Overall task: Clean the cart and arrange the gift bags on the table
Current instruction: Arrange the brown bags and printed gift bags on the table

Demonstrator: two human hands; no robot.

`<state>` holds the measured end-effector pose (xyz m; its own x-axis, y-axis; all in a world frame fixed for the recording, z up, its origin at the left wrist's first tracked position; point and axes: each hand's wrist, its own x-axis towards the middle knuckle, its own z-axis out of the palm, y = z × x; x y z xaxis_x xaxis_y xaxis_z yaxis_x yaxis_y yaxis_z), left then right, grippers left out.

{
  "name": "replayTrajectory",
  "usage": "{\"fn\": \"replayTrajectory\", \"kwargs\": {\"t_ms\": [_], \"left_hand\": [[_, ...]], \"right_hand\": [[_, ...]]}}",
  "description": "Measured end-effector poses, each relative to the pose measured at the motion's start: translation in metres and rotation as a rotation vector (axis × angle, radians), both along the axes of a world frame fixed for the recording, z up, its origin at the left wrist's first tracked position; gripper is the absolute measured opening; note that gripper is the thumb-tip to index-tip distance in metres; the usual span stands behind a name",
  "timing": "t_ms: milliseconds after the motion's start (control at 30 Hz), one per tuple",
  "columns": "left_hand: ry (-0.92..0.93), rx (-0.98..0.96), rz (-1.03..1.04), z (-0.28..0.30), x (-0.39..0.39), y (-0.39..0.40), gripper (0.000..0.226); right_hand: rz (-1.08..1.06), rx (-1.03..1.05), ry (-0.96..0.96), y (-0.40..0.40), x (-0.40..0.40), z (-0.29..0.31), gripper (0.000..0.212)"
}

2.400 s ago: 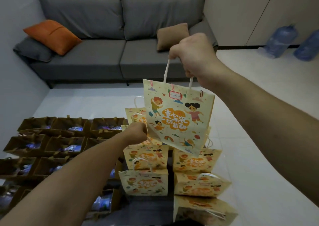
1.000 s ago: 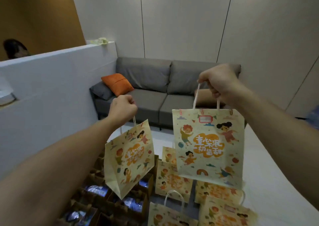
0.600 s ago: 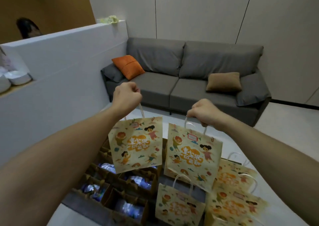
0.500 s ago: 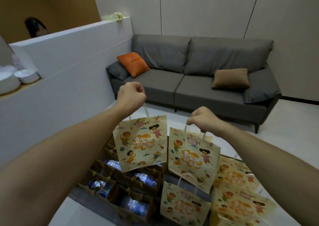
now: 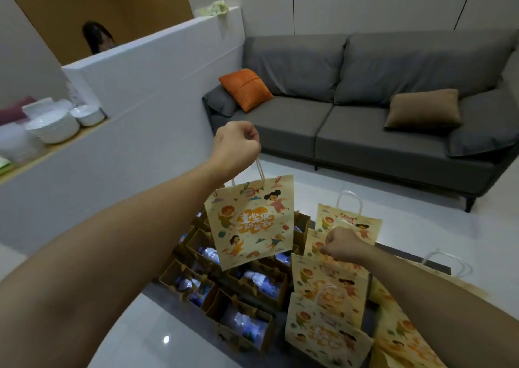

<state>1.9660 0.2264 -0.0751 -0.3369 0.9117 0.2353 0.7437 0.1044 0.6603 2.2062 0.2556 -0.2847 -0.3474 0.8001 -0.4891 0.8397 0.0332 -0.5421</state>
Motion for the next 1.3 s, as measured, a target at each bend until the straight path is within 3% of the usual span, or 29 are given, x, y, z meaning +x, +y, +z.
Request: {"fn": "replayTrajectory", "kwargs": {"t_ms": [133,233,367,467,533,633,767,867,1000,1167,1300], "left_hand": [[-0.005,-0.002,-0.007,-0.002,0.0,0.004,0.022],[-0.006,0.014,-0.032,0.0,0.006,0.008,0.02],[-0.03,0.079,-0.089,0.008,0.027,0.017,0.017],[-0.059,0.145,-0.156,0.024,0.052,0.024,0.017],[-0.067,0.188,-0.209,0.042,0.068,0.029,0.02],[-0.119,0.231,-0.296,0.072,0.093,0.033,0.023],[-0.231,0.274,-0.452,0.107,0.128,0.036,0.016],[-0.2,0.253,-0.524,0.114,0.149,0.042,0.019],[-0.087,0.276,-0.482,0.09,0.17,0.056,0.04],[-0.028,0.125,-0.474,0.044,0.186,0.075,0.027],[0.019,-0.006,-0.494,0.009,0.204,0.085,0.021]], "right_hand": [[0.077,-0.026,-0.091,-0.002,-0.001,-0.007,0.018],[0.04,0.014,-0.048,0.008,0.001,0.009,0.018],[-0.03,0.293,0.116,0.027,-0.002,0.081,0.056],[0.064,0.445,0.245,0.028,-0.012,0.154,0.075],[0.073,0.449,0.382,0.023,-0.017,0.192,0.068],[0.023,0.48,0.536,0.017,-0.013,0.233,0.032],[-0.092,0.518,0.678,0.014,0.019,0.284,0.007],[-0.123,0.64,0.543,0.016,0.048,0.313,0.017],[-0.212,0.708,0.41,0.03,0.084,0.325,0.017],[-0.404,0.828,0.255,0.051,0.135,0.323,0.028],[-0.419,0.837,0.081,0.066,0.171,0.311,0.026]]}}
